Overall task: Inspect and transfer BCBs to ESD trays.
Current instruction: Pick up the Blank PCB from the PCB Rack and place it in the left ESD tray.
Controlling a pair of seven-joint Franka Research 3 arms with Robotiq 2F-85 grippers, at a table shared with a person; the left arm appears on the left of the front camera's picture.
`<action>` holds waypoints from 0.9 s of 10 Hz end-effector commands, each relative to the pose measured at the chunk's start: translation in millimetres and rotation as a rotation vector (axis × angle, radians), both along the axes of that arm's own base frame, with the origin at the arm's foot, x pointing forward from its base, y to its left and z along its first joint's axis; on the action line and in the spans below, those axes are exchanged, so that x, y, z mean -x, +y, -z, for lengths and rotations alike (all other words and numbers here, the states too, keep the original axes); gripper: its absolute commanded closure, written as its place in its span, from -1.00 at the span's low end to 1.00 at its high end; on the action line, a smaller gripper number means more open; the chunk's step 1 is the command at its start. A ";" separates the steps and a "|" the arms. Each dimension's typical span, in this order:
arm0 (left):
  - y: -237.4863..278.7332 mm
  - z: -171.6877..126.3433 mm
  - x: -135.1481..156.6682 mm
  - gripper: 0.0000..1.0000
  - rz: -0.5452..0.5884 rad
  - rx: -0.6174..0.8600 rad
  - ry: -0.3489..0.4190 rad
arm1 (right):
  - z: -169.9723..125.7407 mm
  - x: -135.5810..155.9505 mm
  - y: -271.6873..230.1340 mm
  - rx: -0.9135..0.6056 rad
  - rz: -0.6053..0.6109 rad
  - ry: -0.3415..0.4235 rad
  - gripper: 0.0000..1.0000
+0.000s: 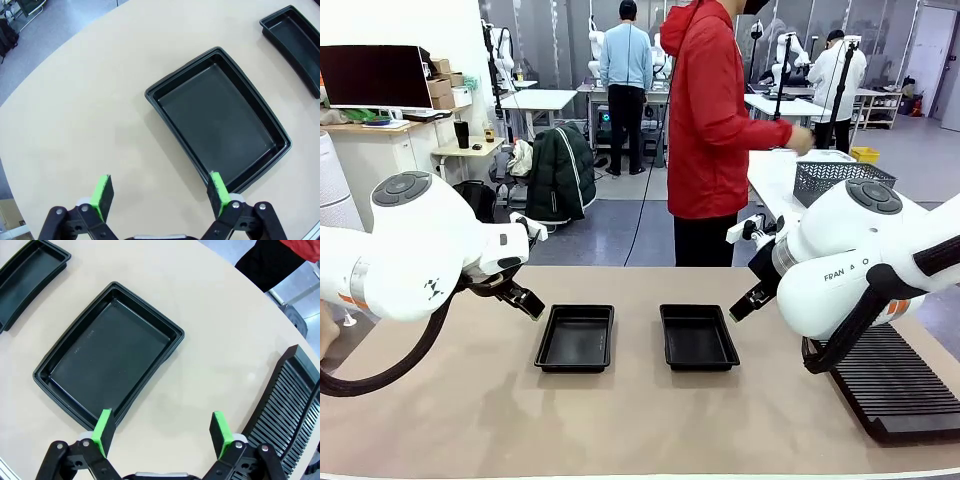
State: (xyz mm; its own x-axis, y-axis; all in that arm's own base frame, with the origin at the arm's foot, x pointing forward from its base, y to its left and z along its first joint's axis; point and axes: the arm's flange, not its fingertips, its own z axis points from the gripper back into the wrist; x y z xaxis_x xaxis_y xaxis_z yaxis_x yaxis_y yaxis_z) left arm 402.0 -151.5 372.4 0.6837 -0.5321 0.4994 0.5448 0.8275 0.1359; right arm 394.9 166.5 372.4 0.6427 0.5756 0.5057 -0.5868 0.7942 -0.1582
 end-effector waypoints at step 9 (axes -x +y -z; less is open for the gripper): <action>59.5 -188.6 10.9 -1.00 -0.105 0.306 0.436 | -204.4 -17.1 -90.7 -0.391 0.051 0.350 -1.00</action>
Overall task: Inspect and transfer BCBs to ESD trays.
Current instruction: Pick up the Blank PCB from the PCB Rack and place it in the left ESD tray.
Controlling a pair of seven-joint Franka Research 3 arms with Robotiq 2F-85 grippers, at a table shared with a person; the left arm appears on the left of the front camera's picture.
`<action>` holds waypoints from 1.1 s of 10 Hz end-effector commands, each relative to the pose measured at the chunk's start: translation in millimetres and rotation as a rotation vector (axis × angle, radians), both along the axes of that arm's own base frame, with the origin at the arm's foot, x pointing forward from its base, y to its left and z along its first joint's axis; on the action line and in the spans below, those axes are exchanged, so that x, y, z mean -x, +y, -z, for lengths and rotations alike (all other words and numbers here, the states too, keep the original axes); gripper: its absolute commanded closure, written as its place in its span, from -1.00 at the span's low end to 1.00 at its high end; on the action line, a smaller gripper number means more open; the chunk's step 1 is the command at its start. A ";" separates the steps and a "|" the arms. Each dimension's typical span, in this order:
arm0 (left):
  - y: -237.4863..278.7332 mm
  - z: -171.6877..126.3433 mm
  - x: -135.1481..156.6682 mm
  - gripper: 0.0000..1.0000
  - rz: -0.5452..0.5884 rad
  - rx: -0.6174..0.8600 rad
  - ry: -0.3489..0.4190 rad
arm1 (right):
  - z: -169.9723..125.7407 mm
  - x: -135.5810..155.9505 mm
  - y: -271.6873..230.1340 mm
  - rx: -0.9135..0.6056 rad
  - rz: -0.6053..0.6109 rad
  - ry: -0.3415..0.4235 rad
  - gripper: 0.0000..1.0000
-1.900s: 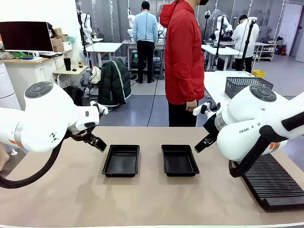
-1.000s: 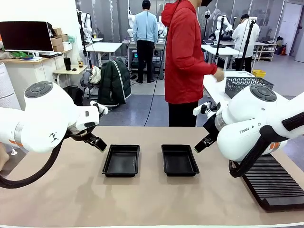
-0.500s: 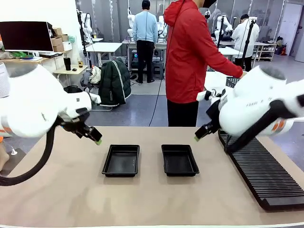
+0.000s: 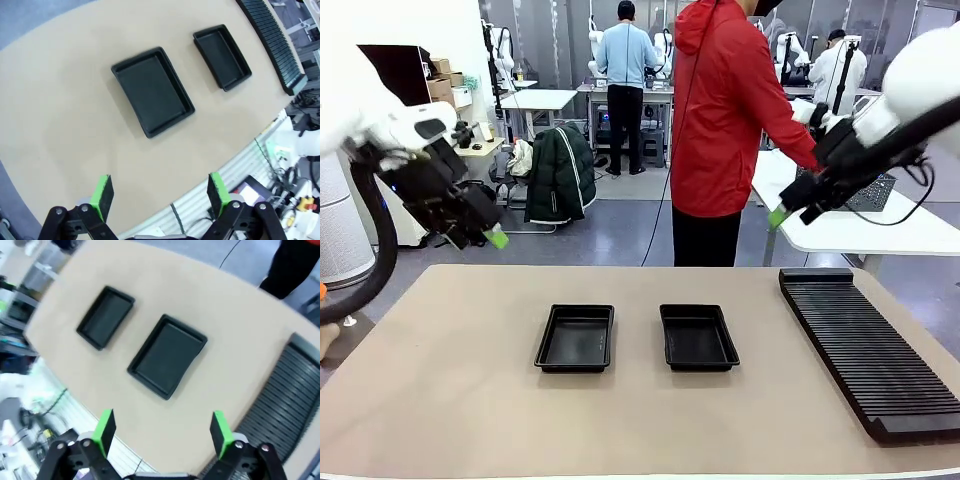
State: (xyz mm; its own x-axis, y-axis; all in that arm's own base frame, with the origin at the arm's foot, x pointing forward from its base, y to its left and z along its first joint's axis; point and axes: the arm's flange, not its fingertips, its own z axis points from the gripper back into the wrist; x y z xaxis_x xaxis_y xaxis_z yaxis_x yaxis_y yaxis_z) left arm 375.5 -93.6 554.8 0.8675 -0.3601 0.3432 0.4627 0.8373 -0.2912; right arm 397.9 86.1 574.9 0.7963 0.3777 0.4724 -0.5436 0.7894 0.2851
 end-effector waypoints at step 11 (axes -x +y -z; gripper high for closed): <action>38.6 -44.5 -36.4 -1.00 -0.197 0.140 0.194 | -33.5 -21.9 -73.6 -0.154 0.126 0.384 -1.00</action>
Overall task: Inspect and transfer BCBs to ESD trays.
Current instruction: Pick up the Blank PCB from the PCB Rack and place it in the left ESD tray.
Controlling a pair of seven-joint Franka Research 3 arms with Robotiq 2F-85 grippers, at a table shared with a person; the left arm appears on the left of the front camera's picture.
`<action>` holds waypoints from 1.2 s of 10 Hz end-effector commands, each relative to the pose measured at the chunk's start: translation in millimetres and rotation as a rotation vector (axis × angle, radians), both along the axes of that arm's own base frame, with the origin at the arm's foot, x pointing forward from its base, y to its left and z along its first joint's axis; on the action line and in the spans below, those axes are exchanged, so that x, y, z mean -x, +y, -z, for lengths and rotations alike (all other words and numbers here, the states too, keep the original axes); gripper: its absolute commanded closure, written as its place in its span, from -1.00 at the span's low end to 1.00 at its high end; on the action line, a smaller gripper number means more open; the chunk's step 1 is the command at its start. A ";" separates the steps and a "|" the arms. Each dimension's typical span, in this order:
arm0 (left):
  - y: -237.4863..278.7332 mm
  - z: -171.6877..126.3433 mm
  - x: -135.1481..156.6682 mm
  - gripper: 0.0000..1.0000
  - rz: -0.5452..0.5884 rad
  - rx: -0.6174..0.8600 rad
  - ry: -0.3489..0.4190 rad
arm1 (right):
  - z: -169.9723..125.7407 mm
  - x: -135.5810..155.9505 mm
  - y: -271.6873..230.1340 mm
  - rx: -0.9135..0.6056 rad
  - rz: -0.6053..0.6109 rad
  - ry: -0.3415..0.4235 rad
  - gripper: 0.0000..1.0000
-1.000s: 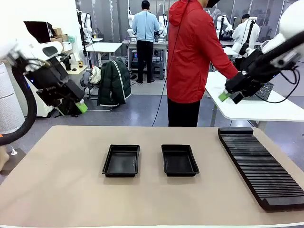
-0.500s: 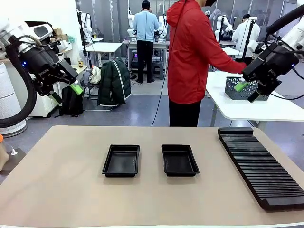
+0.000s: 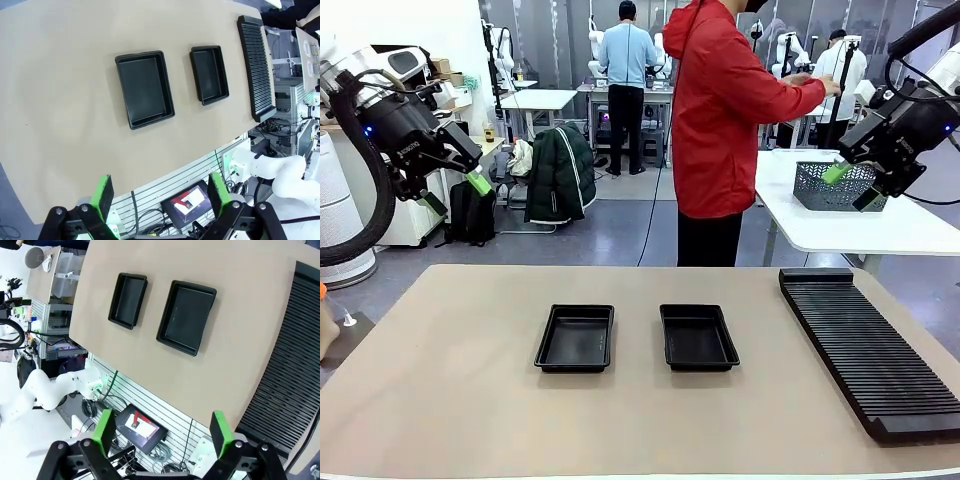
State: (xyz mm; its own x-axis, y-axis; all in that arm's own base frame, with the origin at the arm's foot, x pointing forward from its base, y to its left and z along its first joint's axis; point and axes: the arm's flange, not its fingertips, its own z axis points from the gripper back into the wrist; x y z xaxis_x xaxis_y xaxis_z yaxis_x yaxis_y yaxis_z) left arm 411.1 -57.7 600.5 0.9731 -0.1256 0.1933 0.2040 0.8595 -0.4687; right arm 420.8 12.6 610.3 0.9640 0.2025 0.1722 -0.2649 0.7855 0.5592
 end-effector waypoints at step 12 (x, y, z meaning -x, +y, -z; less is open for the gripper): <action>2.2 -71.8 5.3 -1.00 -0.059 -0.030 -0.033 | -90.5 -8.5 -56.0 0.068 0.140 -0.017 -1.00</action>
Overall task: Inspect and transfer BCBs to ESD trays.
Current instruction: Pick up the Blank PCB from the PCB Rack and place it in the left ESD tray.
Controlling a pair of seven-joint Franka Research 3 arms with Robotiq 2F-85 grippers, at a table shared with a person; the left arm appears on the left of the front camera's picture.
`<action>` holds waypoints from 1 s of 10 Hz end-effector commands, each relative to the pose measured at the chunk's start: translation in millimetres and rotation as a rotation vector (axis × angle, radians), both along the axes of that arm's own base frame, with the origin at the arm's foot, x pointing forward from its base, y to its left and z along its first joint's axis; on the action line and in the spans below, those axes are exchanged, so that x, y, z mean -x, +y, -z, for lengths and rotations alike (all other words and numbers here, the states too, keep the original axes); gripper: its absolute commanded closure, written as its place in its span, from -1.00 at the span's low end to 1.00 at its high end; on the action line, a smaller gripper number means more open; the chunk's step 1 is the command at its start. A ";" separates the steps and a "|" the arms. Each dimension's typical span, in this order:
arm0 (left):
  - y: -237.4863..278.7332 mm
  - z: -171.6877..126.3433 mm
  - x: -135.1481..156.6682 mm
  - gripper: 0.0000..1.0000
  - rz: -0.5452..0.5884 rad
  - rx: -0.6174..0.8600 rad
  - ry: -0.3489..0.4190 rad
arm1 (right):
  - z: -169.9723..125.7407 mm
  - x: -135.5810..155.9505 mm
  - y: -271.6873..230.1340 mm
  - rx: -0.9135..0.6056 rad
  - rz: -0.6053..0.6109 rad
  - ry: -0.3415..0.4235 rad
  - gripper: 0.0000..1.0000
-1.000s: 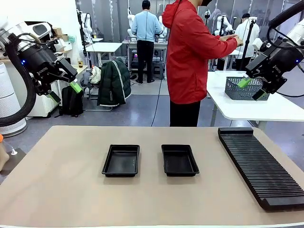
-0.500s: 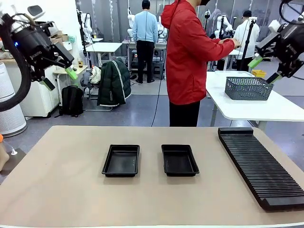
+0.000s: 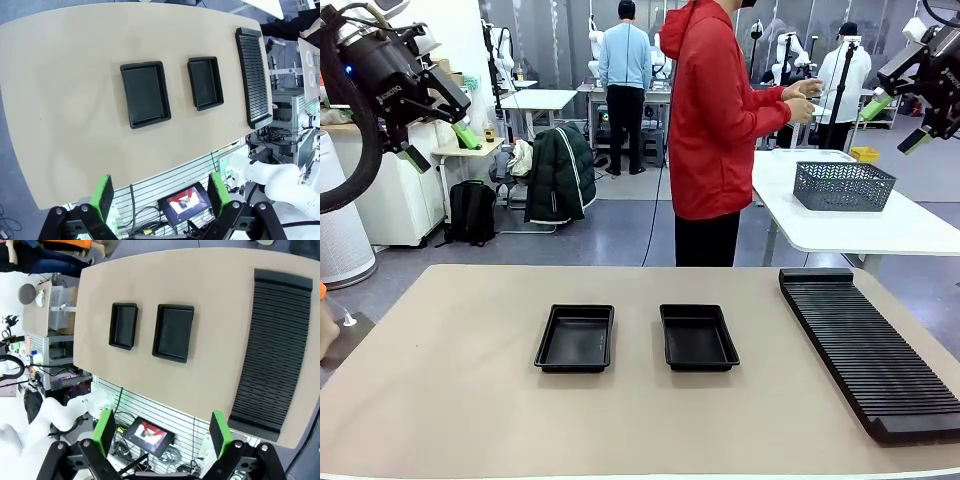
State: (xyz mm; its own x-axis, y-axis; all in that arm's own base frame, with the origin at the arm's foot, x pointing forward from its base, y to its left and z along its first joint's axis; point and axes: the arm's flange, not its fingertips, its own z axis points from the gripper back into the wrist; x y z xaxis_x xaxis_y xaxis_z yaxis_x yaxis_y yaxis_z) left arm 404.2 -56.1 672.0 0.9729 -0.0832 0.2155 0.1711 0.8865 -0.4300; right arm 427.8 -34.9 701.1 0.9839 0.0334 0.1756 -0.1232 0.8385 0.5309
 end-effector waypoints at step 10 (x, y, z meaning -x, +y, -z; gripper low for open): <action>-4.4 -1.7 7.4 -1.00 -0.026 -0.011 -0.018 | -14.1 10.7 -47.3 0.124 0.097 0.001 -1.00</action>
State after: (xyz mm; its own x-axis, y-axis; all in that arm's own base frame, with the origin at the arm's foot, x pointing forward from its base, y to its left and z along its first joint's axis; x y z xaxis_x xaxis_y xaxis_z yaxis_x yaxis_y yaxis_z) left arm 400.7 -60.0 677.1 0.9686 -0.0867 0.2330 0.1819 0.8860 -0.4266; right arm 421.8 -83.5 709.7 0.9787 -0.0074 0.2050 -0.0870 0.8901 0.4474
